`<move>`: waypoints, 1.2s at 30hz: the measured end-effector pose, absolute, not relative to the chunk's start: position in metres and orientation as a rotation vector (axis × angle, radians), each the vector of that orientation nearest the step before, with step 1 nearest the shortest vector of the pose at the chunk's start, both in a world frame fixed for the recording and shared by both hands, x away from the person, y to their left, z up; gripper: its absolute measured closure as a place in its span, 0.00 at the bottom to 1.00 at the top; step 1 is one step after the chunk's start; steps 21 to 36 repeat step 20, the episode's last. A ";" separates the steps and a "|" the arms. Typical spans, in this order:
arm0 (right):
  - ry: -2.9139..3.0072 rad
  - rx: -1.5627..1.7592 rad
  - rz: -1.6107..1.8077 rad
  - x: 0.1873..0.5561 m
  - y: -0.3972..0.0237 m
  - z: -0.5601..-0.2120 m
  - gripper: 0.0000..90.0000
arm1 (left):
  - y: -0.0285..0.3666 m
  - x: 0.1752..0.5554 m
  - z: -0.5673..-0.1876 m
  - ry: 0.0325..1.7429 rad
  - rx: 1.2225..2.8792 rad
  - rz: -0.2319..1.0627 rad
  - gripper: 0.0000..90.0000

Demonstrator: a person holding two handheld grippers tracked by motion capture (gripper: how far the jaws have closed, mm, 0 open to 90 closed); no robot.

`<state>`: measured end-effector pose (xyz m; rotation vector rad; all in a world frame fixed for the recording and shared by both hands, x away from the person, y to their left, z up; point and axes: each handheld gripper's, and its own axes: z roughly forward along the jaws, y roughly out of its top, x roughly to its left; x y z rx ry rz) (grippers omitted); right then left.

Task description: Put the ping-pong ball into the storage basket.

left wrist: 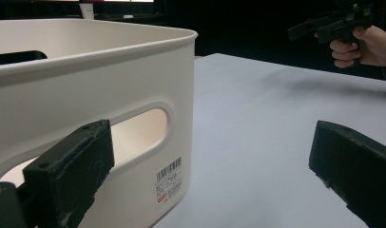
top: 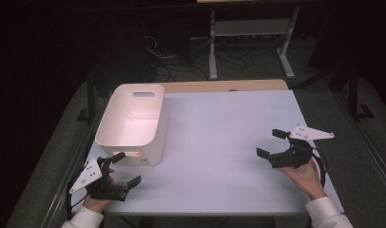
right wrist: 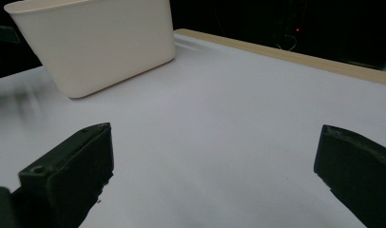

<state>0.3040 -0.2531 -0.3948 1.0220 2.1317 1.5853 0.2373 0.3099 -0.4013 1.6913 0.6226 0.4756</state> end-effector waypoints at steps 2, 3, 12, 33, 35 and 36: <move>2.126 1.019 1.583 0.302 -0.255 -0.396 0.00 | 0.310 0.237 -0.401 0.625 1.689 0.475 0.01; 2.119 1.016 1.582 0.300 -0.256 -0.397 0.00 | 0.310 0.237 -0.401 0.625 1.690 0.475 0.01; 2.078 1.009 1.622 0.291 -0.268 -0.405 0.00 | 0.310 0.237 -0.401 0.622 1.690 0.478 0.01; 2.083 1.018 1.590 0.285 -0.270 -0.411 0.00 | 0.310 0.236 -0.400 0.620 1.687 0.479 0.01; 2.083 1.018 1.590 0.285 -0.270 -0.411 0.00 | 0.310 0.236 -0.400 0.620 1.687 0.479 0.01; 2.083 1.018 1.590 0.285 -0.270 -0.411 0.00 | 0.310 0.236 -0.400 0.620 1.687 0.479 0.01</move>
